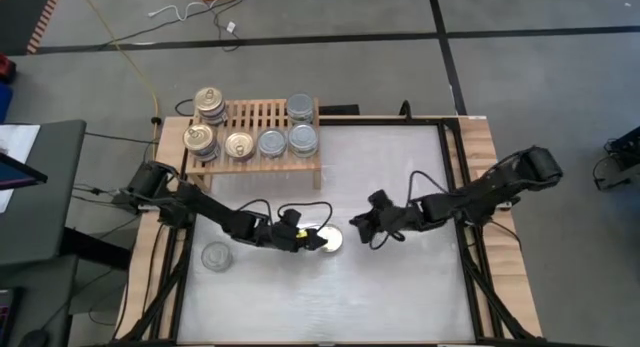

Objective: Stack canned seafood by type on shelf
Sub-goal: Stack the blue tuna can on top of the bottom right blue tuna can on the shelf

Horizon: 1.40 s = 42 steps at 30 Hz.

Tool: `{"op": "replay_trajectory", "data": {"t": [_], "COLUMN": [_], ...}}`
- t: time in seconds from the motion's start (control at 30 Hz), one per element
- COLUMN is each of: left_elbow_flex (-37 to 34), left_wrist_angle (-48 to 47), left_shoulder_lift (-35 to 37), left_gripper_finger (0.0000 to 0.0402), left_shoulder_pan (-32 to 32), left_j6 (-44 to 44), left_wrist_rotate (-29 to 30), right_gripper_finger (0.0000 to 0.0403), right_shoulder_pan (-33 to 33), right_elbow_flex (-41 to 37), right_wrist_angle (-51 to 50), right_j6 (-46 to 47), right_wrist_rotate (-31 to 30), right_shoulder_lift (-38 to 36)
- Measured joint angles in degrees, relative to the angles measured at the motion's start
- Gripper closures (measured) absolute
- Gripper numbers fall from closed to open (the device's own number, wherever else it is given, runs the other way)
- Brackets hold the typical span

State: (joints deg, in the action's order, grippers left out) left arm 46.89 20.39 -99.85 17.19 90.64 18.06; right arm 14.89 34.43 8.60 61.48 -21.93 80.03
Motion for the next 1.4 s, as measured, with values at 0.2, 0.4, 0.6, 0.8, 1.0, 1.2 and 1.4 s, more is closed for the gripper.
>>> {"op": "replay_trajectory", "data": {"t": [0.2,0.4,0.6,0.8,1.0,1.2,1.4], "left_elbow_flex": [0.0,0.0,0.0,0.0,0.0,0.0,0.0], "left_wrist_angle": [-0.5,-1.0,-1.6,-1.7,-1.7,-1.4,-1.4], "left_shoulder_lift": [0.0,0.0,0.0,0.0,0.0,0.0,0.0], "left_gripper_finger": [0.0036,0.0036,0.0036,0.0036,0.0036,0.0036,0.0036], "left_shoulder_pan": [0.0,0.0,0.1,0.1,0.1,0.1,0.1], "left_j6": [0.4,0.5,0.5,0.0,-0.1,-0.6,-0.6], "left_wrist_rotate": [0.0,-0.1,-0.6,-1.0,-1.0,-0.9,-0.9], "right_gripper_finger": [0.0208,0.0205,0.0221,0.0233,0.0250,0.0264,0.0274], "right_shoulder_pan": [0.0,-0.8,-1.8,-4.0,-4.5,-4.9,-4.8], "right_elbow_flex": [0.5,3.1,3.6,3.6,3.6,4.4,8.2], "right_wrist_angle": [15.3,13.6,13.9,11.9,12.2,11.9,8.1], "right_j6": [-0.2,2.1,1.5,2.4,2.4,3.3,0.7], "right_wrist_rotate": [11.2,16.8,17.4,16.7,16.7,16.6,17.6], "right_shoulder_lift": [11.0,16.7,15.5,15.3,15.7,16.8,18.8]}}
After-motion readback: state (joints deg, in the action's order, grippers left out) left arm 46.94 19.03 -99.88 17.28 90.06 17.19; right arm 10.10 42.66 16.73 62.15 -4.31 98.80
